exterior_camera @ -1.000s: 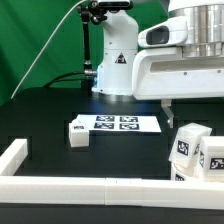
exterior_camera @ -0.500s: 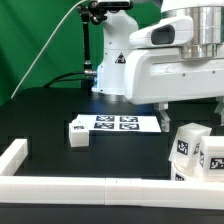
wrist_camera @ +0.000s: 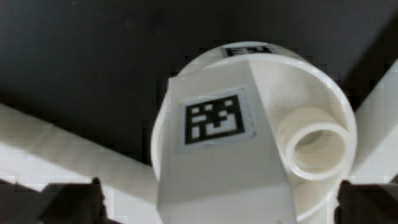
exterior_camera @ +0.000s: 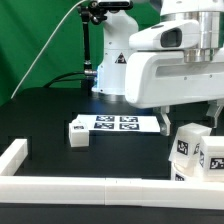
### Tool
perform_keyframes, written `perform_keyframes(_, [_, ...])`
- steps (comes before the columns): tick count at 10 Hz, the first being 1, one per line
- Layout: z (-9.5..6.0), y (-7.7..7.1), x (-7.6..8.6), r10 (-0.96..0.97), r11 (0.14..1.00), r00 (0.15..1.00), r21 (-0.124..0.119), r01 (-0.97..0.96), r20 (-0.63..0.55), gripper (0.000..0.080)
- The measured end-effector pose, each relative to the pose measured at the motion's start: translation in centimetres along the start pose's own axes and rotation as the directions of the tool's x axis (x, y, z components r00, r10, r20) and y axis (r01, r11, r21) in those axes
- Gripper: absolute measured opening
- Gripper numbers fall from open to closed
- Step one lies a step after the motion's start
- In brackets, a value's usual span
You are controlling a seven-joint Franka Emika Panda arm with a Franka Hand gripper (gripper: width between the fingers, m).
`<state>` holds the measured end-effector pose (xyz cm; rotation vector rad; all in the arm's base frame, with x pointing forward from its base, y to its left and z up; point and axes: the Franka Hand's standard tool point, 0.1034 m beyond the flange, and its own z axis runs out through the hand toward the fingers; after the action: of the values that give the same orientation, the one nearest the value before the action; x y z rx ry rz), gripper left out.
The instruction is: Assemble stool
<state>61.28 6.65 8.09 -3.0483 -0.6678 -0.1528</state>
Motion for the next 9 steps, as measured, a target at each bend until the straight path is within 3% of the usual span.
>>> perform_keyframes(2, [0.17,-0.04,-0.09,0.006,1.000,1.000,0.000,-0.006,0.002,0.0649])
perform_keyframes(3, [0.21,-0.06,-0.10,0.007,1.000,1.000,0.001,-0.007,0.003,0.0556])
perform_keyframes(4, [0.21,-0.03,-0.12,0.007,1.000,1.000,0.000,-0.007,0.003,0.0556])
perform_keyframes(5, [0.19,-0.01,-0.10,0.025,1.000,1.000,0.000,-0.025,0.002,0.0355])
perform_keyframes(9, [0.20,0.02,-0.11,0.188,0.982,0.982,0.000,-0.188,0.002,0.0340])
